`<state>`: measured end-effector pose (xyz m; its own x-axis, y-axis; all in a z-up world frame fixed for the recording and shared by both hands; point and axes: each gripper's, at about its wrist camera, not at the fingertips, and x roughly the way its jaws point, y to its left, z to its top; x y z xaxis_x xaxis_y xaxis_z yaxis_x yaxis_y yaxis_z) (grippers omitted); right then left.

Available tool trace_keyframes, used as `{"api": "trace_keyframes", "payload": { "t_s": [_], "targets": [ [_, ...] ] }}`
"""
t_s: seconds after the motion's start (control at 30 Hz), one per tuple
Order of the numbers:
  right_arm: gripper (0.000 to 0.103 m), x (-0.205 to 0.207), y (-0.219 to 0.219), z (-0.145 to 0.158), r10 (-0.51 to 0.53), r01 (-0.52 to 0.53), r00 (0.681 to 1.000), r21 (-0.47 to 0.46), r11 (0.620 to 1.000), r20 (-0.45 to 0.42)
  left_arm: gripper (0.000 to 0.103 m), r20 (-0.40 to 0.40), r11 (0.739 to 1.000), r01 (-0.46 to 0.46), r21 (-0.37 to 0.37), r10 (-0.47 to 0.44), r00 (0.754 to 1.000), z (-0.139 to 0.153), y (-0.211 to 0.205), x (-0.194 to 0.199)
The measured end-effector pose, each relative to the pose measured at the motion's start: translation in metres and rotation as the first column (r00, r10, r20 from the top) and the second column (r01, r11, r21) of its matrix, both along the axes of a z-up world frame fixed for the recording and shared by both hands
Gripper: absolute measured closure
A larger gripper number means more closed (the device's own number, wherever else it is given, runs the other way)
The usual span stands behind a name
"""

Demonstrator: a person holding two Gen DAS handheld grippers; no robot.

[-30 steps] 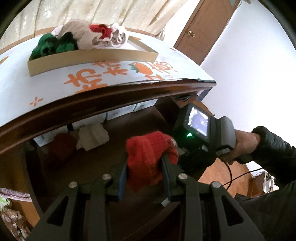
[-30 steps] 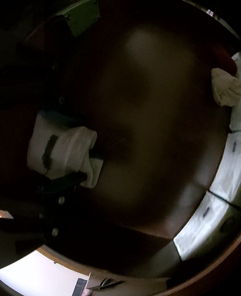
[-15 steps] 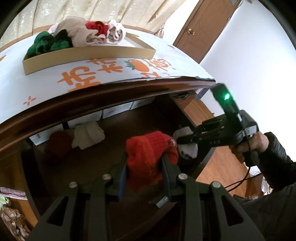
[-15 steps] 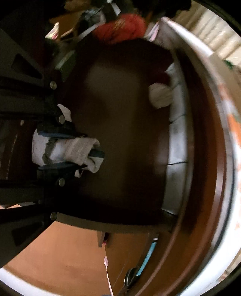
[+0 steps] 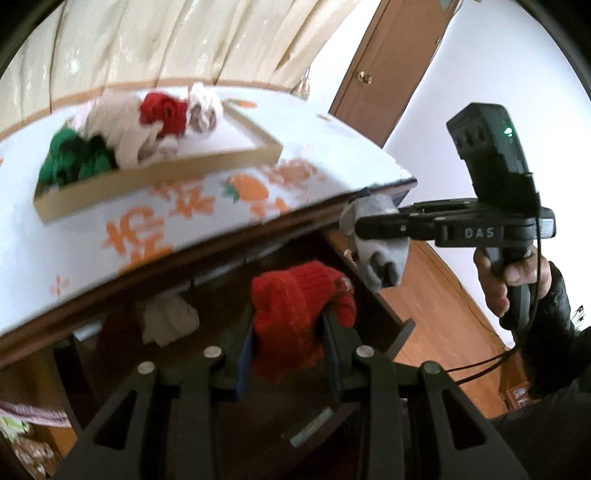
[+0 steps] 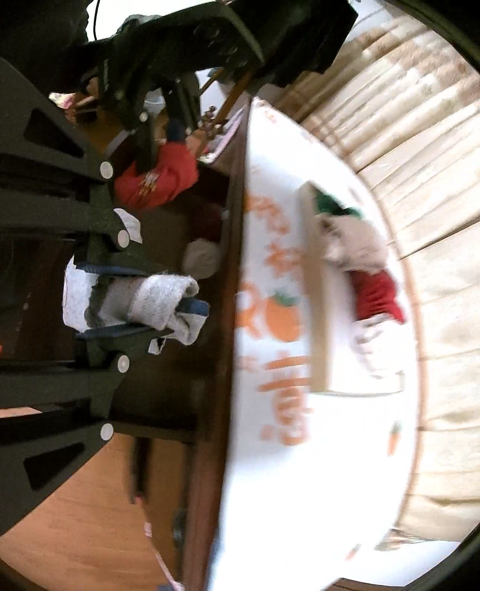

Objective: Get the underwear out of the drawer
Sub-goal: 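Lift both held garments out of the drawer toward the cardboard tray, then lower the red and grey-white garments into the tray and open both tools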

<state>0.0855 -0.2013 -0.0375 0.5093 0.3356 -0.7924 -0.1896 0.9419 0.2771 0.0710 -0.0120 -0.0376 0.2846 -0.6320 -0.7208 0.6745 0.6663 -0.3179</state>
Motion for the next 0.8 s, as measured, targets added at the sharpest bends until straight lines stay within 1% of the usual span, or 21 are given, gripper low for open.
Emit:
{"api": "trace_keyframes", "payload": {
  "t_s": [0.1, 0.2, 0.33, 0.4, 0.5, 0.6, 0.73, 0.8],
  "targets": [
    [0.079, 0.001, -0.002, 0.02, -0.011, 0.011, 0.998, -0.001, 1.0, 0.063, 0.072, 0.042, 1.0, -0.005, 0.008, 0.004, 0.999, 0.011, -0.008, 0.007],
    [0.079, 0.006, -0.004, 0.033, -0.019, 0.02, 0.993, -0.007, 1.0, 0.114, 0.072, 0.075, 1.0, -0.011, -0.001, 0.011, 0.997, 0.022, -0.015, 0.016],
    [0.079, 0.015, -0.008, 0.05, -0.035, 0.039, 0.983, -0.024, 0.999, 0.182, 0.072, 0.124, 0.999, -0.03, -0.039, 0.034, 0.992, 0.04, -0.026, 0.029],
    [0.079, 0.022, -0.01, 0.059, -0.041, 0.049, 0.977, -0.033, 0.998, 0.211, 0.071, 0.135, 0.997, -0.047, -0.065, 0.056, 0.989, 0.047, -0.031, 0.037],
    [0.079, 0.035, -0.008, 0.069, -0.05, 0.074, 0.963, -0.082, 0.994, 0.266, 0.071, 0.143, 0.992, -0.088, -0.089, 0.1, 0.985, 0.053, -0.041, 0.055],
    [0.079, 0.048, -0.012, 0.073, -0.064, 0.096, 0.954, -0.097, 0.991, 0.293, 0.071, 0.16, 0.989, -0.115, -0.088, 0.128, 0.979, 0.054, -0.05, 0.067],
    [0.079, 0.069, -0.021, 0.072, -0.102, 0.133, 0.945, -0.081, 0.988, 0.31, 0.071, 0.215, 0.983, -0.164, -0.087, 0.179, 0.96, 0.056, -0.058, 0.086],
    [0.079, 0.082, -0.028, 0.069, -0.122, 0.144, 0.945, -0.054, 0.988, 0.302, 0.071, 0.226, 0.976, -0.195, -0.093, 0.211, 0.951, 0.054, -0.061, 0.097]
  ]
}}
